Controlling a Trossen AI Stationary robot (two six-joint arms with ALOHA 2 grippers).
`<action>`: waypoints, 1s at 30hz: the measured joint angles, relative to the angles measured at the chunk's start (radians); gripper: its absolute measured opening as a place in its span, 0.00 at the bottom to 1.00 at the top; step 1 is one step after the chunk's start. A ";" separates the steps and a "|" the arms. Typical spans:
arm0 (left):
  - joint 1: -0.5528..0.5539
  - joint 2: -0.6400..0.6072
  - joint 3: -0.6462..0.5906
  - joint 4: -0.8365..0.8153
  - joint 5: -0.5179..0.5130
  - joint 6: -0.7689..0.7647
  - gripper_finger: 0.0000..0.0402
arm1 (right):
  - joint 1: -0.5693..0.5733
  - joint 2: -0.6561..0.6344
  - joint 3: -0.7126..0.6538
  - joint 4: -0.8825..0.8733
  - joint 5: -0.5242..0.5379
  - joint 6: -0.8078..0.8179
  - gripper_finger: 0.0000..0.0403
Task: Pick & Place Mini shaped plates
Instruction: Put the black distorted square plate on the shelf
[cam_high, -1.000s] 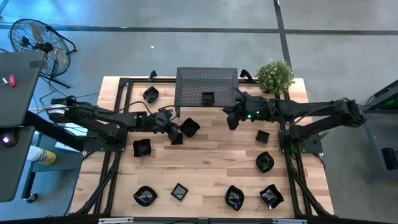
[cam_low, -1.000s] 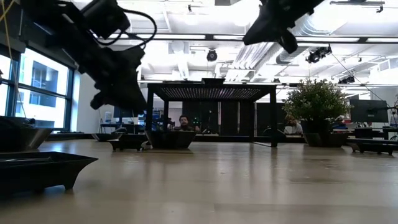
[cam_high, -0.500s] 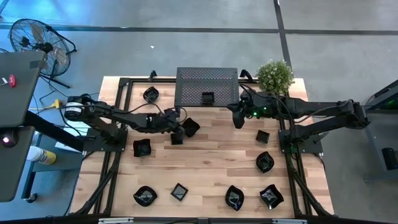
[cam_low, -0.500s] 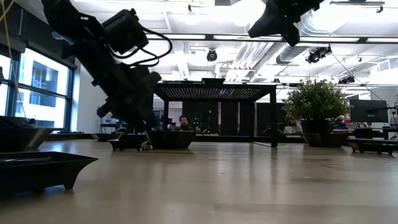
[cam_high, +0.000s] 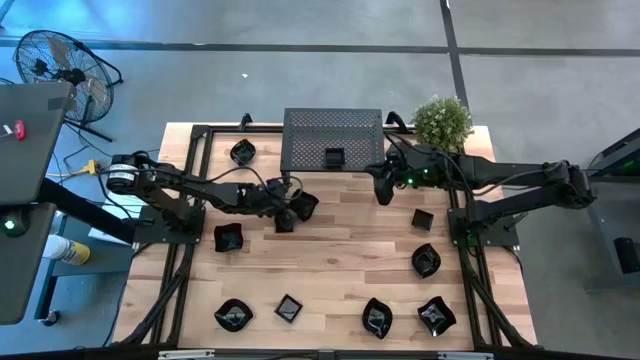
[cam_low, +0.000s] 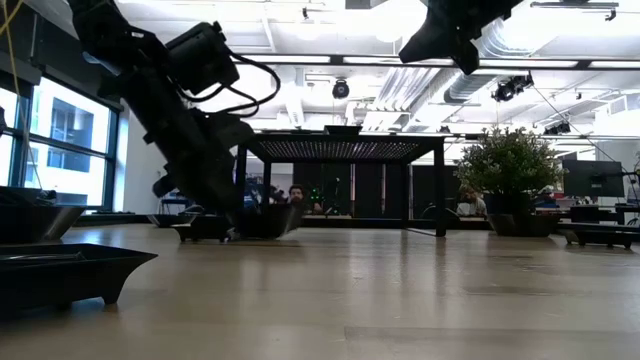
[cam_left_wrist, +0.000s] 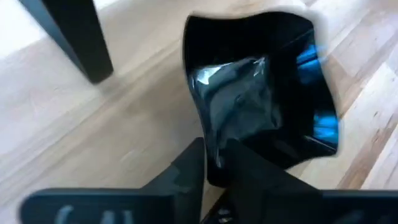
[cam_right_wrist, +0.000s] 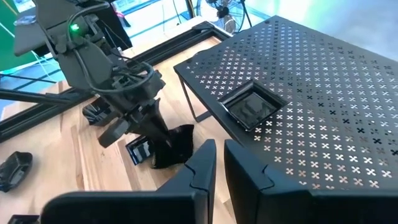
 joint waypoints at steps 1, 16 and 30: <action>0.000 0.000 0.000 0.001 0.000 0.002 0.11 | -0.001 0.000 0.000 0.000 -0.001 -0.003 0.07; 0.001 -0.066 0.109 -0.027 0.192 0.079 0.00 | -0.013 0.000 0.000 0.003 0.002 -0.014 0.05; 0.275 -0.222 0.615 -0.678 0.396 0.240 0.00 | -0.016 0.000 0.000 0.030 -0.016 -0.036 0.05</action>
